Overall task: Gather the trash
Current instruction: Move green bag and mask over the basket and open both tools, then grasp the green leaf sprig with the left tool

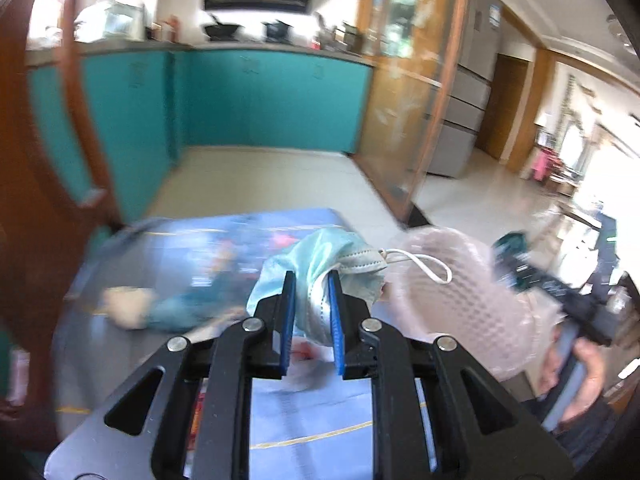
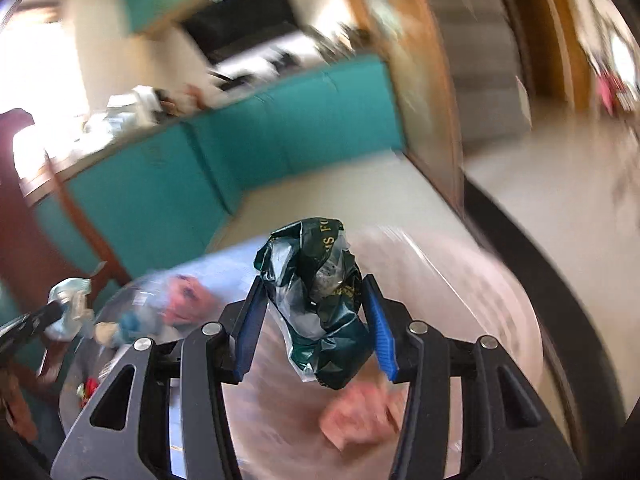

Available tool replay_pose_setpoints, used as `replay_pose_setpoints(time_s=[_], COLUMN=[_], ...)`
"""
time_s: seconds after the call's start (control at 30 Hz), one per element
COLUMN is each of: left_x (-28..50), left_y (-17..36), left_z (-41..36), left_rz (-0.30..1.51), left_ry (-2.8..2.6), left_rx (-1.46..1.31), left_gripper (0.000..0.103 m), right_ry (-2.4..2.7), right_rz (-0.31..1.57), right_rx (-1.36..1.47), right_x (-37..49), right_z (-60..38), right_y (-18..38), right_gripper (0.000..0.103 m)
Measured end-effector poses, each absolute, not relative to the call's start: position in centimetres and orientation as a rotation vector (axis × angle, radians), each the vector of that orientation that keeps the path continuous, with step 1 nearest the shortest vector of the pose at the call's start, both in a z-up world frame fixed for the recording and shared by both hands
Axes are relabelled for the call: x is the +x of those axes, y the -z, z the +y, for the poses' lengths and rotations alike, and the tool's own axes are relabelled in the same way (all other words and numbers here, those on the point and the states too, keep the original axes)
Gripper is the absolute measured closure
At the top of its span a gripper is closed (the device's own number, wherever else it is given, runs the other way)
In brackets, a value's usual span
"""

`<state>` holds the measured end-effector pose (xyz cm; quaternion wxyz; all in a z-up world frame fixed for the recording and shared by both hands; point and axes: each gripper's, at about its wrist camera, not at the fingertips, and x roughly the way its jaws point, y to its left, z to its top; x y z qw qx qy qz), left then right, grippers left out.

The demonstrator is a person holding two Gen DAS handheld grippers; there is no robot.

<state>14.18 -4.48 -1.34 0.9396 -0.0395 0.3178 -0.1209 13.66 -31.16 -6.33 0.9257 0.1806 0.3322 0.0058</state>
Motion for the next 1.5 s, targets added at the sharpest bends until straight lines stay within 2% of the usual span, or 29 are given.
replay_pose_setpoints(time_s=[0.13,0.2,0.27,0.3,0.33,0.4,0.57,0.73,0.9,1.0,1.17,1.43,1.47,1.5], left_x=[16.8,17.9,18.8,19.1,19.2,19.1,17.8,14.1,11.0,8.9,6.3,6.0,6.0,6.0], left_y=[3.1,3.8,4.6,5.1,5.3,5.7,5.2,4.3,5.5,6.3,8.8,12.6,12.9,13.3], left_z=[-9.8,-12.3,-15.0,-16.3,-17.0,-17.8,-15.0,-6.1,4.4,7.9,8.9,7.1,6.9,6.8], left_rz=[0.722,0.754,0.782,0.797,0.799,0.770,0.721,0.638,0.748,0.814,0.913,0.997,1.000,1.005], left_ry=[0.380,0.427,0.480,0.504,0.504,0.473,0.309,-0.011,-0.219,-0.259,-0.206,-0.150,-0.153,-0.153], left_rx=[-0.077,-0.059,-0.013,0.017,0.032,0.061,0.172,0.203,0.118,0.058,0.000,0.030,0.047,0.056], left_gripper=[0.086,0.086,0.080,0.059,0.035,0.024,0.023,0.010,0.007,0.007,0.007,0.008,0.011,0.020], right_ry=[0.024,0.046,0.069,0.074,0.075,0.082,0.028,-0.125,-0.293,-0.349,-0.410,-0.433,-0.432,-0.430], right_rz=[0.763,0.754,0.717,0.699,0.684,0.659,0.599,0.562,0.599,0.627,0.642,0.658,0.660,0.661], right_rx=[0.413,0.418,0.450,0.475,0.497,0.535,0.509,0.309,0.134,0.037,-0.060,-0.018,-0.018,-0.019], right_x=[14.2,13.9,13.3,13.1,13.0,12.8,12.4,12.6,13.1,13.0,12.5,12.8,12.8,12.8], right_z=[-32.2,-32.4,-33.4,-33.8,-34.2,-34.9,-34.3,-28.6,-21.5,-17.7,-13.9,-13.7,-13.7,-13.8], right_y=[8.1,8.1,7.8,7.6,7.5,7.4,6.4,5.1,5.2,5.8,6.4,6.6,6.6,6.6], right_gripper=[0.052,0.040,0.023,0.021,0.020,0.019,0.019,0.019,0.019,0.019,0.019,0.019,0.019,0.019])
